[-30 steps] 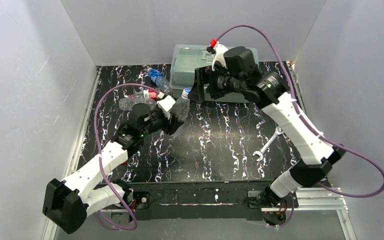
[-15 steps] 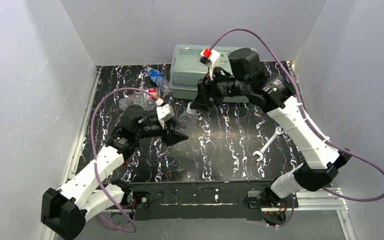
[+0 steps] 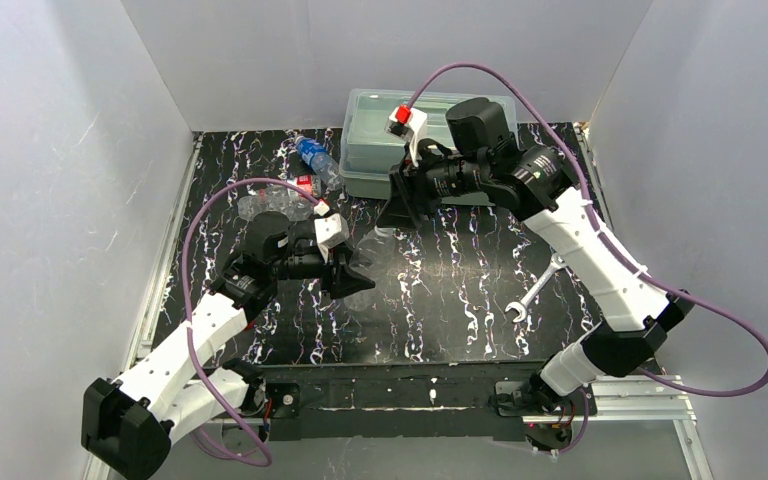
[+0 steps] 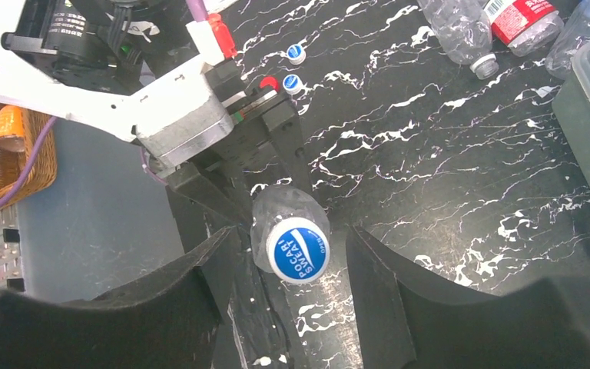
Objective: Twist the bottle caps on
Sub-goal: Screw the bottle cap onto the plastic bottle.
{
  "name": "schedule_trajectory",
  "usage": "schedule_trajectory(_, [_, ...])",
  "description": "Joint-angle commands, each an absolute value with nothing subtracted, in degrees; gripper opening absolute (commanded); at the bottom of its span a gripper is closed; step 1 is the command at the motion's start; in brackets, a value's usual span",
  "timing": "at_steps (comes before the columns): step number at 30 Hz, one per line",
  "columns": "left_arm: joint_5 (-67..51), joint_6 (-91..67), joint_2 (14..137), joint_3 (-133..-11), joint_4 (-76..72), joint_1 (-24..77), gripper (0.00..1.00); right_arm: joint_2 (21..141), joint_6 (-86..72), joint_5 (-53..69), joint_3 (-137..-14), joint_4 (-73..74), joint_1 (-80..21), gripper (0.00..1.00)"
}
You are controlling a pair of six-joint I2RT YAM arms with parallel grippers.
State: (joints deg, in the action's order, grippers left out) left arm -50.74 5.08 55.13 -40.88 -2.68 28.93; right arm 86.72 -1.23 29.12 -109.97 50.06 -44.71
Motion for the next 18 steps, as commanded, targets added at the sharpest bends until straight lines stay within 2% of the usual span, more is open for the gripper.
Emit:
schedule_trajectory(1, [-52.43, 5.82, 53.51, -42.54, -2.23, 28.56, 0.00, 87.01, -0.15, 29.57, -110.10, 50.23, -44.82, 0.62])
schedule_trajectory(9, [-52.12, 5.76, 53.53, -42.54, -2.20, 28.62, 0.00, 86.68, -0.17, 28.96, -108.75, 50.48, -44.82, 0.59])
schedule_trajectory(18, [-51.80, 5.71, 53.54, -42.63, -2.29, 28.58, 0.00, 86.50, -0.14, 29.12, -107.70, 50.53, -44.82, 0.48])
